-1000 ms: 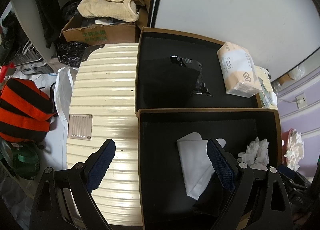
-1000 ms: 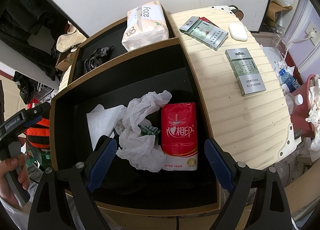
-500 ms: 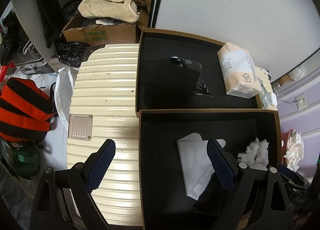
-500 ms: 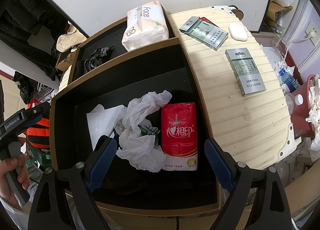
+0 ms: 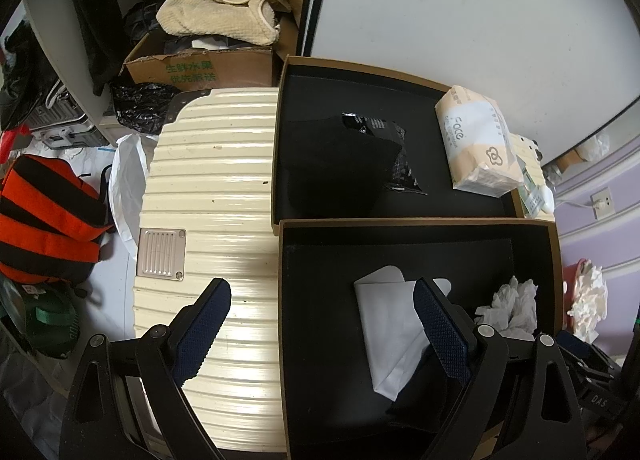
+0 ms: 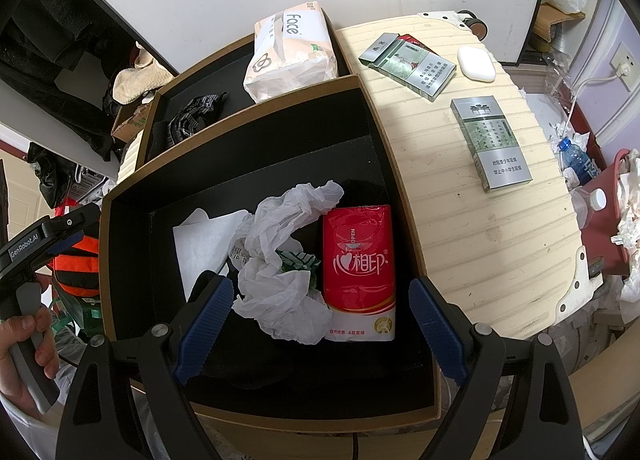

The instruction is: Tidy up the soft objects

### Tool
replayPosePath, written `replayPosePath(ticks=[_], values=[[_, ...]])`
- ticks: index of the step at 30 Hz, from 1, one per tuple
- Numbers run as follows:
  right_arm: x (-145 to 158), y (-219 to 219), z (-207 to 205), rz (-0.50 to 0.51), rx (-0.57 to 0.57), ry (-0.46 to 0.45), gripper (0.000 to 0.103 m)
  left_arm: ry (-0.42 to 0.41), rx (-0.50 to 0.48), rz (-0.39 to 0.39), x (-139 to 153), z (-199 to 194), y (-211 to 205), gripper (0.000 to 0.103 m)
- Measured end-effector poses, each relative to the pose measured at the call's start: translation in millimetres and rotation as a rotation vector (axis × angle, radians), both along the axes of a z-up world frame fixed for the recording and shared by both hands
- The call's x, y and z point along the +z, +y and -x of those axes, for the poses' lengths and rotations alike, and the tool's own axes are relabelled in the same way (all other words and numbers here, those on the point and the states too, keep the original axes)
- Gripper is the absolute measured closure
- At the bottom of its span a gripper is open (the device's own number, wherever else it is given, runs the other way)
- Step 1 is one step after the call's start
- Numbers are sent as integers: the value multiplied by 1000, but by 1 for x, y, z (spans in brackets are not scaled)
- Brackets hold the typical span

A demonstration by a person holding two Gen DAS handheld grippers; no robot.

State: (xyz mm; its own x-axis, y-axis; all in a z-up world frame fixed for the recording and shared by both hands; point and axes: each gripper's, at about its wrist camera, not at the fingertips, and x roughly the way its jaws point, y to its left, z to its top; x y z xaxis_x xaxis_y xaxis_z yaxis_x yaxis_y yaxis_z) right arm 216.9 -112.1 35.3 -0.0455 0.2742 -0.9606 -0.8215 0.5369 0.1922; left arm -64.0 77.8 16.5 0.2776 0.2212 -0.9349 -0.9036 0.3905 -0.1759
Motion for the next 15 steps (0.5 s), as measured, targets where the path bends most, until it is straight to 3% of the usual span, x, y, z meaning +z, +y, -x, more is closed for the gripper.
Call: replayPosePath(ticks=[15], values=[[-1, 1, 0, 0, -1, 0, 14, 0, 0, 1, 0, 0, 0, 12]])
